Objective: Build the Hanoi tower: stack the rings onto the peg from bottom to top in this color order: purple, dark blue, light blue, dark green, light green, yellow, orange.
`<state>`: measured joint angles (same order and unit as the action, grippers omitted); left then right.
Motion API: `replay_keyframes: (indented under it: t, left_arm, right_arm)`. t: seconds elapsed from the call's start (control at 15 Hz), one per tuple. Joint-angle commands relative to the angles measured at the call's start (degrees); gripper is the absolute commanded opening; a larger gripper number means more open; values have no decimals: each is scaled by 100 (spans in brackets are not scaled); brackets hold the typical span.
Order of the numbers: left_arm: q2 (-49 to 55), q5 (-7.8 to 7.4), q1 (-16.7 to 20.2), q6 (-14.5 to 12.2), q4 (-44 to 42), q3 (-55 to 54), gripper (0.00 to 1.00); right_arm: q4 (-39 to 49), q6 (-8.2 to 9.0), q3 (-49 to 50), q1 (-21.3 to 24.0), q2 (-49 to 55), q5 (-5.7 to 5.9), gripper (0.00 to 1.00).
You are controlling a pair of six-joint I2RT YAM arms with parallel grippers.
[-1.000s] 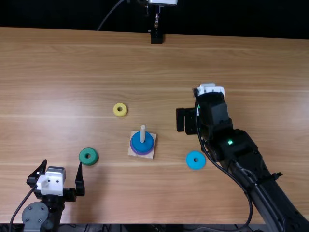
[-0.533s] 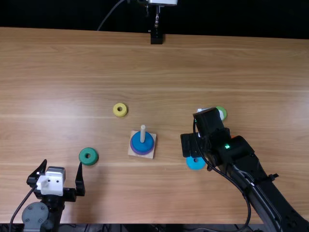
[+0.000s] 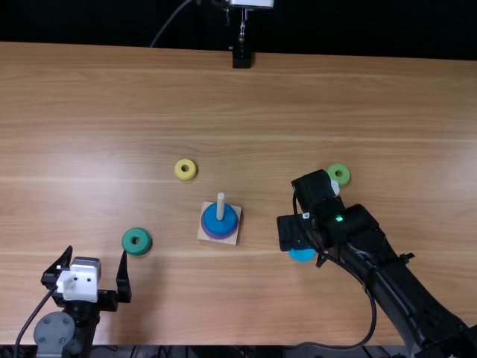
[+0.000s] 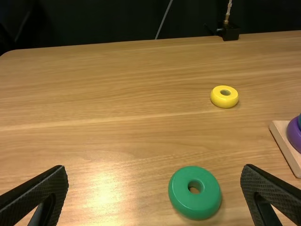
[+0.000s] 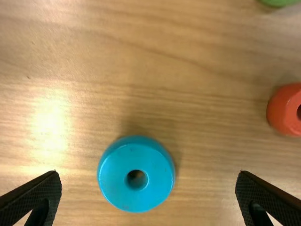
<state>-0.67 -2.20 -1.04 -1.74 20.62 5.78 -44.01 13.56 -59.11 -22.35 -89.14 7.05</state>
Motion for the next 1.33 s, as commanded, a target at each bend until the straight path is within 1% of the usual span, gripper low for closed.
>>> replay_keyframes:
  t: [0.0, 0.07, 0.2, 0.27, 0.4, 0.47, 0.67, 0.93, 1.27]
  left_arm:
    - [67, -107, 7, -100, 490, -578, 100]
    - [67, -107, 7, -100, 490, -578, 100]
    - [67, -107, 7, -100, 490, -578, 100]
    - [67, -107, -2, -100, 490, -578, 100]
    - [67, -107, 7, -100, 490, -578, 100]
    - [67, -107, 7, -100, 490, -578, 100]
    - [67, -107, 7, -100, 490, -578, 100]
    - [67, -107, 7, -100, 490, -578, 100]
    - [67, -107, 7, -100, 490, -578, 100]
  right_arm:
    - [-3, 247, 75, -24, -270, -19, 100]
    - [-14, 310, 84, -33, -297, -19, 100]
    - [-14, 511, 190, -33, -305, -146, 100]
    - [-14, 574, 198, -33, -305, -241, 100]
    - [49, 690, 321, -33, -297, -494, 100]
    - [60, 711, 392, -33, -288, -515, 100]
    - [70, 743, 515, -24, -305, -515, 100]
    - [81, 743, 532, 2, -332, -504, 100]
    - [81, 732, 488, 20, -754, -504, 100]
